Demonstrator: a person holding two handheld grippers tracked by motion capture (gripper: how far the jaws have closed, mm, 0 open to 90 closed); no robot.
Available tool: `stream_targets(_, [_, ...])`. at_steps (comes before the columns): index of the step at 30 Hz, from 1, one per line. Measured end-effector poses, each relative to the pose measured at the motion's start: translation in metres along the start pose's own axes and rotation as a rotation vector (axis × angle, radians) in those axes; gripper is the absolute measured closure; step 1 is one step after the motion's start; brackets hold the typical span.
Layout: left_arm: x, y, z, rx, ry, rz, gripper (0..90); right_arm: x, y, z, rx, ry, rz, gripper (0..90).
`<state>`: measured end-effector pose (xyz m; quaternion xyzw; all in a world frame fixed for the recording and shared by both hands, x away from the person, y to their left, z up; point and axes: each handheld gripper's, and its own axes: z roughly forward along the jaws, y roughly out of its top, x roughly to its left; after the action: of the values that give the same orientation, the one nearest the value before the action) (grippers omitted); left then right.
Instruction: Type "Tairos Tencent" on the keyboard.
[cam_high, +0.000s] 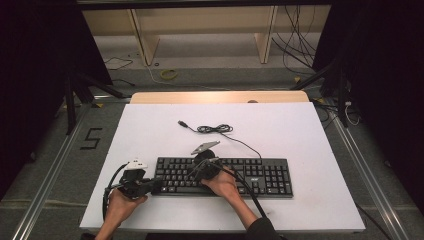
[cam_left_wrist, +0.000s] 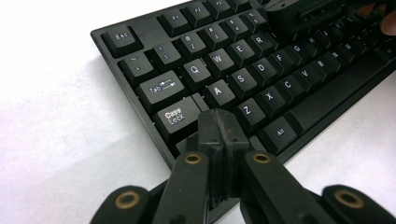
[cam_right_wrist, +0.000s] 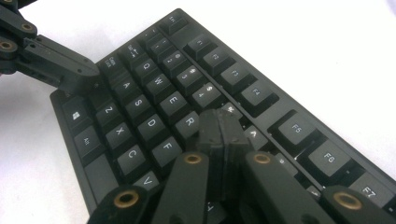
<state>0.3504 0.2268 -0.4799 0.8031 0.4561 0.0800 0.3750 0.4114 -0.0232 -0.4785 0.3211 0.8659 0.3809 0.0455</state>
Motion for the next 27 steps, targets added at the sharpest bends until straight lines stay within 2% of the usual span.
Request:
stream_targets(4, [0.000,0.001,-0.003,-0.037,-0.011,-0.009,86.5,0.000,0.000,-0.007,-0.032,0.012,0.005,83.9])
stream_targets(12, [-0.002,0.003,-0.006,-0.075,-0.030,-0.006,78.2,-0.002,0.000,-0.021,-0.086,0.040,0.007,74.2])
stream_targets(18, [-0.002,0.006,-0.005,-0.094,-0.031,-0.016,62.4,-0.003,0.002,-0.033,-0.125,0.049,0.014,62.1])
stream_targets(23, [-0.002,0.008,-0.005,-0.116,-0.032,-0.034,50.3,-0.004,0.000,-0.043,-0.133,0.042,0.016,50.7])
stream_targets(27, [-0.002,0.009,-0.003,-0.142,-0.057,-0.045,41.8,-0.007,-0.003,-0.049,-0.155,0.030,0.036,42.7])
